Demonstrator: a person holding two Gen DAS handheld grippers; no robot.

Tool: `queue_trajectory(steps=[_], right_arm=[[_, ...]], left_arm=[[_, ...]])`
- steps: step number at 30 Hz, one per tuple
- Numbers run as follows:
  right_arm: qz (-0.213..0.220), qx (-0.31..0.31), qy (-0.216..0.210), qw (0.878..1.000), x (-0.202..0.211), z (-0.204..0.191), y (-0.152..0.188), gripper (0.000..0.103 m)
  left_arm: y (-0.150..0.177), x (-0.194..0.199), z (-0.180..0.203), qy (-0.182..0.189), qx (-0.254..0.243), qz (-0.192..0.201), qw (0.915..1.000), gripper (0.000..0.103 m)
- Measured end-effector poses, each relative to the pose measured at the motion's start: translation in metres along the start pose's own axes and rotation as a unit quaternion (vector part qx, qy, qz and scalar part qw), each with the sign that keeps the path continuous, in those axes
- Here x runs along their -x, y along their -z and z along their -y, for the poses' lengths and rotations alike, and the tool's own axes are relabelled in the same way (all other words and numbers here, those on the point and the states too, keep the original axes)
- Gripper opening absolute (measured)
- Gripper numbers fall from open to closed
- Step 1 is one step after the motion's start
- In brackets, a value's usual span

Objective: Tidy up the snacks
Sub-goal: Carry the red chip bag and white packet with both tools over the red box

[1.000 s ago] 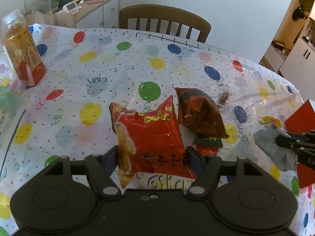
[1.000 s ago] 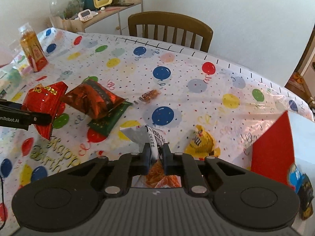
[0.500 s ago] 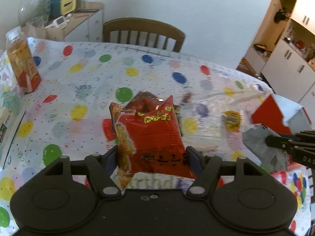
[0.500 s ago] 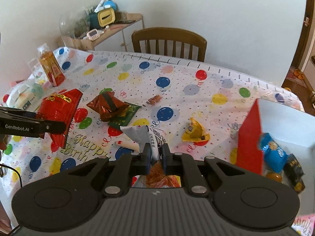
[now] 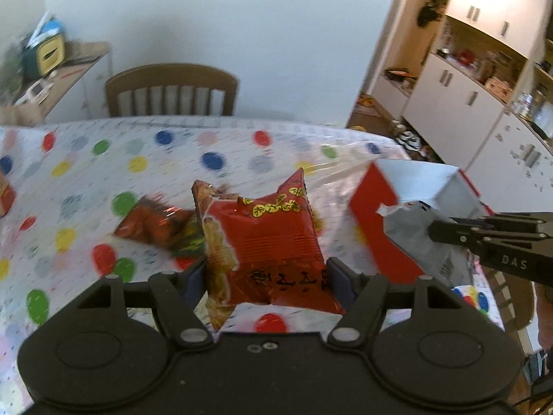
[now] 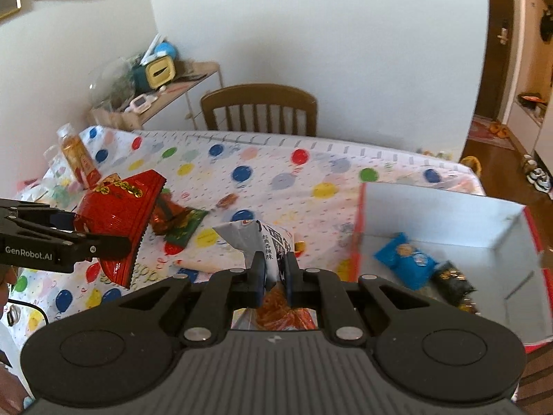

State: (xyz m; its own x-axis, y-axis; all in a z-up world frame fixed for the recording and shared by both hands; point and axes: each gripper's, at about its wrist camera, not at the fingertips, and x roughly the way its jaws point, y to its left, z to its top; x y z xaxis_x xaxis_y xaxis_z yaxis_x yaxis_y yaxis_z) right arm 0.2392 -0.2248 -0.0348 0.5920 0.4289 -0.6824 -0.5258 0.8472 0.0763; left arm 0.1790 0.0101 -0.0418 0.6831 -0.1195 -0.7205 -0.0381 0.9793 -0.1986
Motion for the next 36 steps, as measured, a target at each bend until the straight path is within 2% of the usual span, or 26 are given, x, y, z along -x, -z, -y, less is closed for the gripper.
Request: queue_trajectory(steps=[12, 18, 26, 36], right_arm=[[0.024, -0.03, 0.037, 0.999, 0.039, 0.082, 0.009, 0.011], [0.028, -0.045, 0.049, 0.997, 0.047, 0.124, 0.014, 0.011], [0.027, -0.058, 0.066, 0.996, 0.043, 0.174, 0.016, 0.011], [0.005, -0.079, 0.085, 0.993, 0.009, 0.232, 0.023, 0.011]], left_arm=[[-0.019, -0.015, 0.111, 0.045, -0.066, 0.009, 0.9968, 0.07], [-0.029, -0.033, 0.155, 0.054, -0.079, -0.002, 0.9954, 0.07], [-0.038, -0.065, 0.203, 0.056, -0.092, -0.019, 0.994, 0.07], [-0.043, -0.127, 0.242, 0.033, -0.096, -0.069, 0.9924, 0.07]])
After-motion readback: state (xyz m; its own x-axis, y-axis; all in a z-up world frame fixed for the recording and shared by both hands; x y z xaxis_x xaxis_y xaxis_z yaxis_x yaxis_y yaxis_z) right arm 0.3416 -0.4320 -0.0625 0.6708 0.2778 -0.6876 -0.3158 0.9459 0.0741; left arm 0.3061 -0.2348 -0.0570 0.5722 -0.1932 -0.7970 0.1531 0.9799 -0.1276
